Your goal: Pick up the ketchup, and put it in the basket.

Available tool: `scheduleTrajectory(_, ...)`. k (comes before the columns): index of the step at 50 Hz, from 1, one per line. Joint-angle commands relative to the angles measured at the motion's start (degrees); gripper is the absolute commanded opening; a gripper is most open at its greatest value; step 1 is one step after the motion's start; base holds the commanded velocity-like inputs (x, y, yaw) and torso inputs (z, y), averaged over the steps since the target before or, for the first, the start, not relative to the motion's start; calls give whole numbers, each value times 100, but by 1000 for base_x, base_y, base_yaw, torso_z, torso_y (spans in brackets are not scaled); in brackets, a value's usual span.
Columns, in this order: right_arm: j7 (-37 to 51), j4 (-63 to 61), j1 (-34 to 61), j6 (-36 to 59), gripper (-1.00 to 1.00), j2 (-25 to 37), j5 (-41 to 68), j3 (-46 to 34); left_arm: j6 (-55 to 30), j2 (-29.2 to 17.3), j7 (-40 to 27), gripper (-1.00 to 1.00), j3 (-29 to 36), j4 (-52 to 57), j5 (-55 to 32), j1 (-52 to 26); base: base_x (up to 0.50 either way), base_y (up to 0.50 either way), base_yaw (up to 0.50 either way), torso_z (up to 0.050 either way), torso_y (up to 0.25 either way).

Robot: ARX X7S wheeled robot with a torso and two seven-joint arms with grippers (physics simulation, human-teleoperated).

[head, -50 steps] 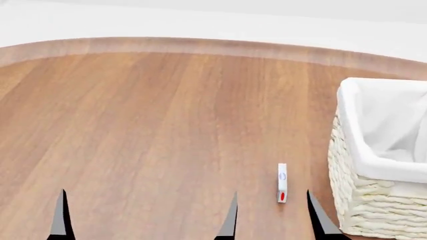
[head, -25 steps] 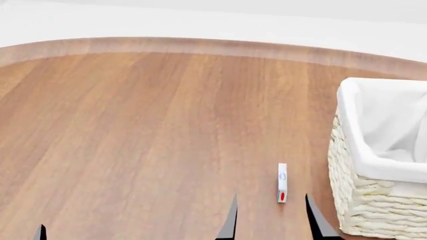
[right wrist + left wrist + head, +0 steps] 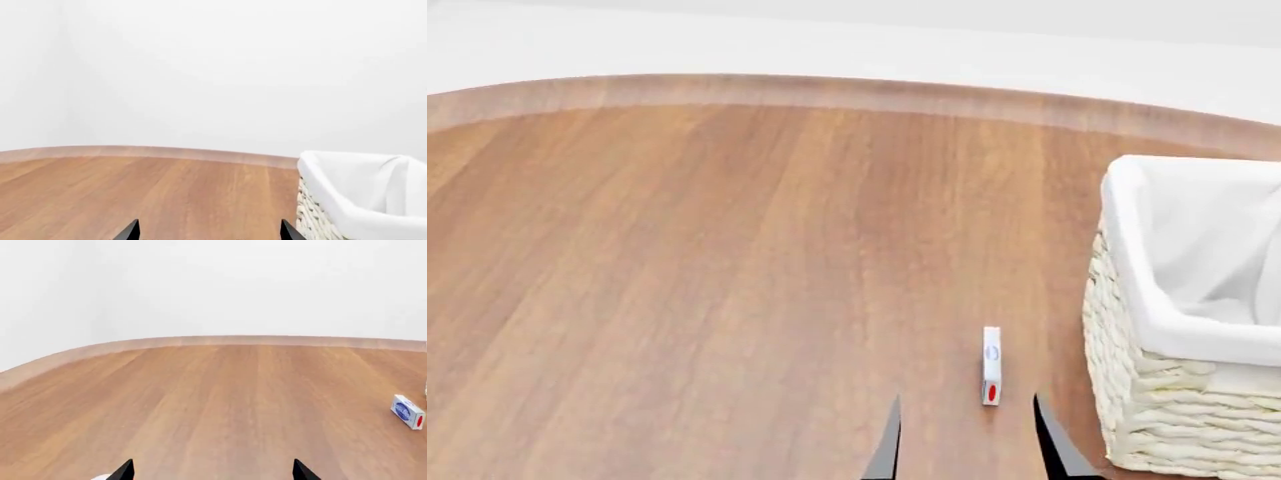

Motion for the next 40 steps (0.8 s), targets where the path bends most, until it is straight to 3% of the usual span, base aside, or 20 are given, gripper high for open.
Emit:
scheduleTrajectory(1,25,50,17,-15,100,23,65,-11,261,-10,90,100,-129,-926,-41,184,0,0,0,0,0)
scheduleTrajectory(40,119,186,-2,-166,100,122,169,-86,1215,50,782,100,-229,-3253,-582,-698,0,0,0,0,0)
